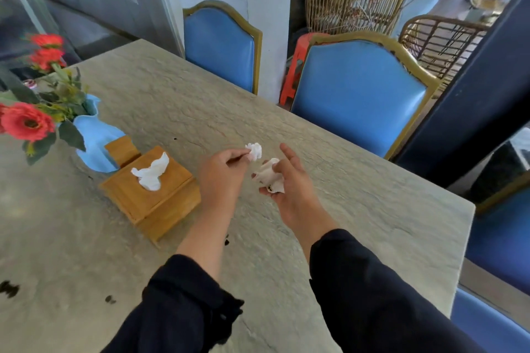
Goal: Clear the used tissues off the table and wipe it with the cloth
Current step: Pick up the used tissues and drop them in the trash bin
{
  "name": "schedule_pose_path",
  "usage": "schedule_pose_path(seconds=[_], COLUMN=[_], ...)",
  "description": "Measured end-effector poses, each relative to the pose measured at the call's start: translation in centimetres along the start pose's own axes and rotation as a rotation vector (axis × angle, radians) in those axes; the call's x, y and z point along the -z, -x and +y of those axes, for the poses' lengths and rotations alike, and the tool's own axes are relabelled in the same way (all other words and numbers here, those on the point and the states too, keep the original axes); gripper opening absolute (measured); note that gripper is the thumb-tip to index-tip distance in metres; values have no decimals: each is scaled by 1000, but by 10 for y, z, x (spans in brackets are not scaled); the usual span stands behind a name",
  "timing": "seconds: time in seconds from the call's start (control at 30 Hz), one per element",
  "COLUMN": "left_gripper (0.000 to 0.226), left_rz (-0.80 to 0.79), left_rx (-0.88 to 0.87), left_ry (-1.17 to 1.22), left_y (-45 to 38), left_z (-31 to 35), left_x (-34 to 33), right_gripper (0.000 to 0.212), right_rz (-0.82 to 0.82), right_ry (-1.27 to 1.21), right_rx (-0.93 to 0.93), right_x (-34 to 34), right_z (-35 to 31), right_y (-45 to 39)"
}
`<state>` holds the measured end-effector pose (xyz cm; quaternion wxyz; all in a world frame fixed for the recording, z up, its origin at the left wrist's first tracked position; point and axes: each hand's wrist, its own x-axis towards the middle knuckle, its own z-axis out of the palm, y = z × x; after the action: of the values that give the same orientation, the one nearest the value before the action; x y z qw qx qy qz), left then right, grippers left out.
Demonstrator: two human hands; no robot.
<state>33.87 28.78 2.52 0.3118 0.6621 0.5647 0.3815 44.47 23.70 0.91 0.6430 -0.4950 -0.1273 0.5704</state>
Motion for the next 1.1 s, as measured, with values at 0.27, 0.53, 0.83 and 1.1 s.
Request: schedule_pose_path(seconds=[0.27,0.53,0.83,1.1], left_gripper=[4,8,24,29], left_rz=[-127,-321,-486,-678], left_rx=[20,-144,-38,539], left_ry=[65,62,177,205], left_y=[109,237,392,515], left_z=[22,35,46,-43], left_x=[20,13,-20,-73], right_gripper=[26,12,13,20], right_rz=[108,240,350,451], right_ry=[39,70,15,116], right_rx=[-26,66,29,-292], right_x=[30,91,193,298], right_z=[21,35,62,177], right_y=[105,219,335,373])
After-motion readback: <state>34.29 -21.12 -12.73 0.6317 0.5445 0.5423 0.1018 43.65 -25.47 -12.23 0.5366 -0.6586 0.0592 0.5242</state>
